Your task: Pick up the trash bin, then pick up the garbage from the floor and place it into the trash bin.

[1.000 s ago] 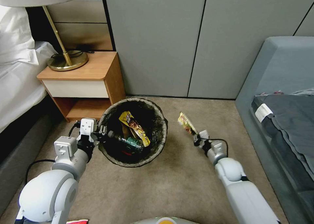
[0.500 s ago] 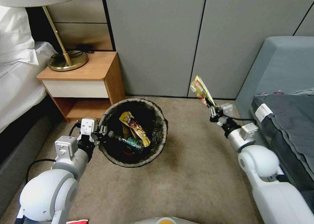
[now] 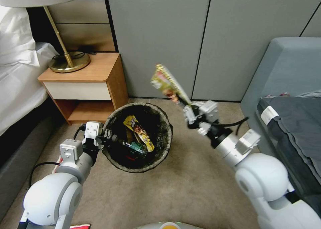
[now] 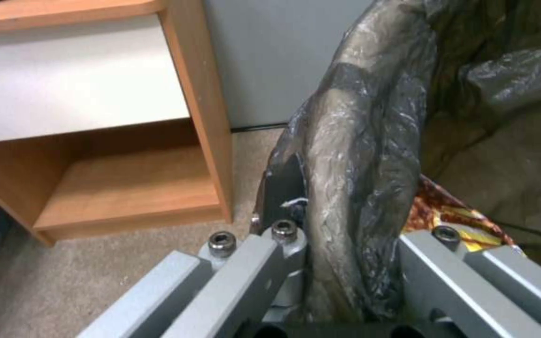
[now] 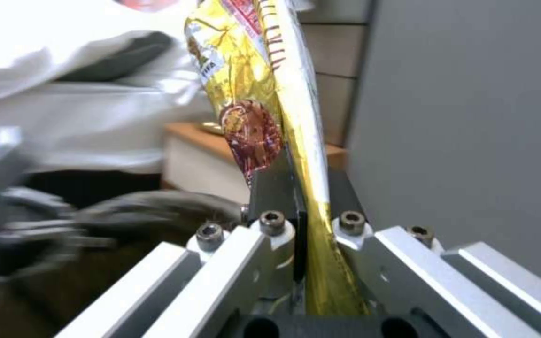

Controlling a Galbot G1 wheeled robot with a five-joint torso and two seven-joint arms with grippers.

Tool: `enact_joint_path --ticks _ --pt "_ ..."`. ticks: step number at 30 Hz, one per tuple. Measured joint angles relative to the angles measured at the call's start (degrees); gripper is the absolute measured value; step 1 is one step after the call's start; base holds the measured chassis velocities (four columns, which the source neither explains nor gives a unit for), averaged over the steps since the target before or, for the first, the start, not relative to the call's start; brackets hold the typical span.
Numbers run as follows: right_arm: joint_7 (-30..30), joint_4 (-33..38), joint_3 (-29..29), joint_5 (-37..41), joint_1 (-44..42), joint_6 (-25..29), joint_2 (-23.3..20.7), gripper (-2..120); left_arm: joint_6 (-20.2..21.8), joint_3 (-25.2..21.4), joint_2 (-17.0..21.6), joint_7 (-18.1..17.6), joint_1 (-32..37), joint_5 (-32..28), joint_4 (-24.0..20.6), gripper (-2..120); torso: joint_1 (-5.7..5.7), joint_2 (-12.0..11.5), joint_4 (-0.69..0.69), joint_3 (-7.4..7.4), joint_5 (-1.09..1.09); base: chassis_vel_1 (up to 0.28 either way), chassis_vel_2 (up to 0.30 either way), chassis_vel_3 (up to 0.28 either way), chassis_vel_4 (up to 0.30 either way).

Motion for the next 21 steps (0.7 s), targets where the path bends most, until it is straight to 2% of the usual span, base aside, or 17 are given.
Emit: enact_joint_path --ticks 3,6,17,20,21 --pt "0.02 -1.26 -5.23 -2.29 0.18 -0.18 0.62 0 0.14 0.02 0.05 0.00 0.07 0.28 0.00 1 0.00 0.00 0.00 0.00 0.01 0.000 0.000 0.000 0.000" --pt "0.09 -2.02 -7.80 -3.41 0.00 -0.33 0.97 0 0.30 0.02 0.13 0.00 0.13 0.43 0.00 1 0.00 0.00 0.00 0.00 0.01 0.000 0.000 0.000 0.000" --pt "0.28 -4.02 -11.60 -5.94 -0.82 -0.57 1.98 0 0.67 0.43 0.15 -0.01 -0.14 0.50 0.06 1 0.00 0.00 -0.01 0.00 0.01 0.000 0.000 0.000 0.000" --pt "0.72 -4.16 -12.14 -5.94 -0.59 -0.94 2.14 9 0.82 0.74 0.02 0.00 -0.38 0.50 0.06 1 0.00 0.00 -0.01 0.00 0.02 0.000 0.000 0.000 0.000" --pt "0.93 -4.18 -12.41 -5.83 -0.01 -1.34 2.11 15 0.88 1.11 -0.10 0.00 -0.71 0.48 0.14 1 0.00 0.00 0.00 0.00 0.02 0.000 0.000 0.000 0.000"
